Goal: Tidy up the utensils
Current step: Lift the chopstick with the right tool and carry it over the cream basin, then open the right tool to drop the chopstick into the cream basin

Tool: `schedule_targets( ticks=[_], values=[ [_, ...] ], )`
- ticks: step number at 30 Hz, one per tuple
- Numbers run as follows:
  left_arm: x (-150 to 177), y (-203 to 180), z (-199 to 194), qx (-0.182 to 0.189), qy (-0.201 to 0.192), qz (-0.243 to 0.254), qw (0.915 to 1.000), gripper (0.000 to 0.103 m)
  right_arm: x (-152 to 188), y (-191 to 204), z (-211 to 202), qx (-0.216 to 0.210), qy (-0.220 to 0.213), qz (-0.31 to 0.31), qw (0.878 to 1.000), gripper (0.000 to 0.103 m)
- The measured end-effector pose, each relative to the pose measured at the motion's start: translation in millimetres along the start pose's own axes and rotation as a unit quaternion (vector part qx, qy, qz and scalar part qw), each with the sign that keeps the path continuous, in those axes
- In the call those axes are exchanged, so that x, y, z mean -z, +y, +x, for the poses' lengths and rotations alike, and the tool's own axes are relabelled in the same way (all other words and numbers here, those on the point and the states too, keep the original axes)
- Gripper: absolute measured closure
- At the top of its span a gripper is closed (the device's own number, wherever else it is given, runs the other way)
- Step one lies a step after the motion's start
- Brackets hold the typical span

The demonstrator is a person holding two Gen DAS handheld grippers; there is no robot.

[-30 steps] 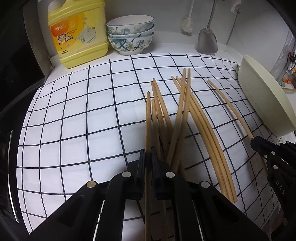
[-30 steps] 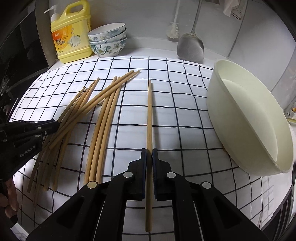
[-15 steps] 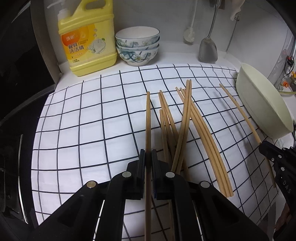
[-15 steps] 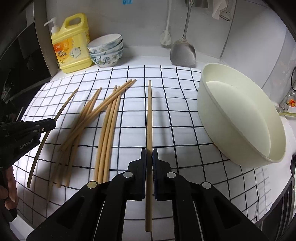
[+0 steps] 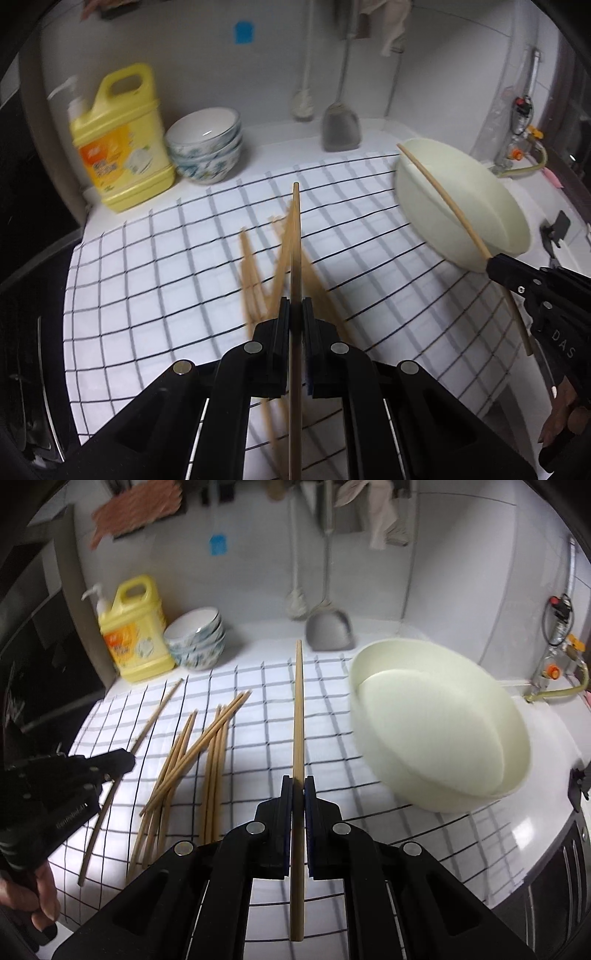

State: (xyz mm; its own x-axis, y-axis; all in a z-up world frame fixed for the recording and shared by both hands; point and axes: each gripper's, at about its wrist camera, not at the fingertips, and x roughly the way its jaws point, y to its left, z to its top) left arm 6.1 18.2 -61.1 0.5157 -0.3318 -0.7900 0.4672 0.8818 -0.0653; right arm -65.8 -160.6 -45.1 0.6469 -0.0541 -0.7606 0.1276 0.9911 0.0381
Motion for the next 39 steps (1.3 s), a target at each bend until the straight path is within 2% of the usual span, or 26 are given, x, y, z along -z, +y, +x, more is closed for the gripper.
schedule_targets(
  ticks=[7, 11, 17, 22, 30, 39],
  values=[
    [-39.4, -68.8, -0.7, 0.041, -0.025, 0.022, 0.9986, 0.096, -21.5, -61.6, -12.7, 0.013, -0.023, 0.015, 1.0, 0.097],
    [-68.1, -108.6, 13.1, 0.06, -0.024, 0.023, 0.9977, 0.096, -35.6, -104.3, -6.0, 0.018, -0.028, 0.024, 0.999, 0.097],
    [-110.2, -163.5, 48.6, 0.066, -0.022, 0.033, 0.997, 0.096, -53.5, -166.9, 15.1, 0.02, -0.03, 0.037, 0.999, 0.097],
    [-129.8, -207.6, 84.7, 0.058, -0.01, 0.038, 0.9975, 0.096, -57.9, -204.4, 40.5, 0.016, -0.016, 0.048, 0.999, 0.097],
    [-140.8, -230.6, 136.4, 0.032, 0.022, 0.014, 0.9991, 0.096, -52.5, -231.7, 83.4, -0.013, 0.018, 0.057, 0.998, 0.097],
    [-141.8, -236.7, 177.2, 0.025, 0.072, 0.004, 0.9971, 0.096, -53.7, -245.2, 116.1, -0.025, 0.055, 0.085, 0.995, 0.097]
  ],
)
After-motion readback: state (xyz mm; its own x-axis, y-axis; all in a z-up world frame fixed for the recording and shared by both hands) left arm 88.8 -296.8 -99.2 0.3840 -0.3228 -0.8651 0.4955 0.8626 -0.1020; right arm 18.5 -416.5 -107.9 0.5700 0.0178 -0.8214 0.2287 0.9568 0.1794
